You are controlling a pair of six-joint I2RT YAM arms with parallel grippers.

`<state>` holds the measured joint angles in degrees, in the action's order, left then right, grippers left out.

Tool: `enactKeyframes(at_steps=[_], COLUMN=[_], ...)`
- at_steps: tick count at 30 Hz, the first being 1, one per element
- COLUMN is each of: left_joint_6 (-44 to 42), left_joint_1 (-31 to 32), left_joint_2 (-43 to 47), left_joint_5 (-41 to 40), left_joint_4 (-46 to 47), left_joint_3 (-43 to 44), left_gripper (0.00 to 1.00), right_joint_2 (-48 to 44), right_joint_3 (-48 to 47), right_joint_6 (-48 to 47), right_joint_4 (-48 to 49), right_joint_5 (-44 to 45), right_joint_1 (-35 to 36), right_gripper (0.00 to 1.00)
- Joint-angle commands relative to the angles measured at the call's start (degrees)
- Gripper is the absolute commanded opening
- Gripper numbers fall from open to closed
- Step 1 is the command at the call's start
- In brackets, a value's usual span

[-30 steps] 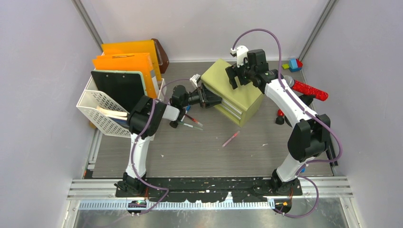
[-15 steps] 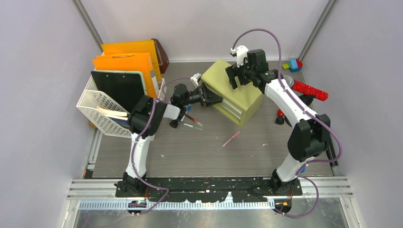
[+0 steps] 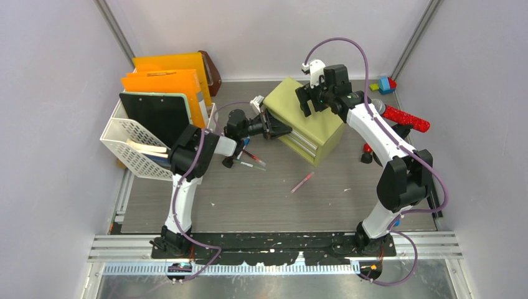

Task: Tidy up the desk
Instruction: Open the drawer in the storage box.

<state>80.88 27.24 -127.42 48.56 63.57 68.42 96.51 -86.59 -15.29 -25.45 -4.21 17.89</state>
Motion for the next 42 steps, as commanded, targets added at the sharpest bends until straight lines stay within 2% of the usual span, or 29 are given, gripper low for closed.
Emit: enactKeyframes(at_steps=[1, 9, 14, 32, 42], left_joint_6=[0.2, 1.4, 2.4, 0.1, -13.6], left_joint_1=[0.1, 0.1, 0.0, -0.5, -0.8], left_joint_2=[-0.3, 0.1, 1.4, 10.4, 21.3], left_joint_5=[-0.1, -0.1, 0.0, 2.3, 5.6], left_joint_4=[2.3, 3.3, 4.2, 3.1, -11.7], left_joint_3=[2.3, 0.9, -0.8, -12.6, -21.0], left_gripper=[0.28, 0.14, 0.00, 0.00, 0.00], right_joint_2=[4.5, 4.8, 4.9, 4.5, 4.2], right_joint_3=[2.3, 2.2, 2.2, 2.1, 1.7], right_joint_6=[-1.4, -1.4, -1.6, -2.7, -3.2], right_joint_4=[-8.9, -8.9, -8.9, -9.7, -10.4], right_joint_5=[1.6, 1.7, 1.8, 2.7, 2.7], right_joint_1=[0.0, 0.0, 0.0, 0.0, 0.0], right_gripper=[0.91, 0.91, 0.91, 0.91, 0.91])
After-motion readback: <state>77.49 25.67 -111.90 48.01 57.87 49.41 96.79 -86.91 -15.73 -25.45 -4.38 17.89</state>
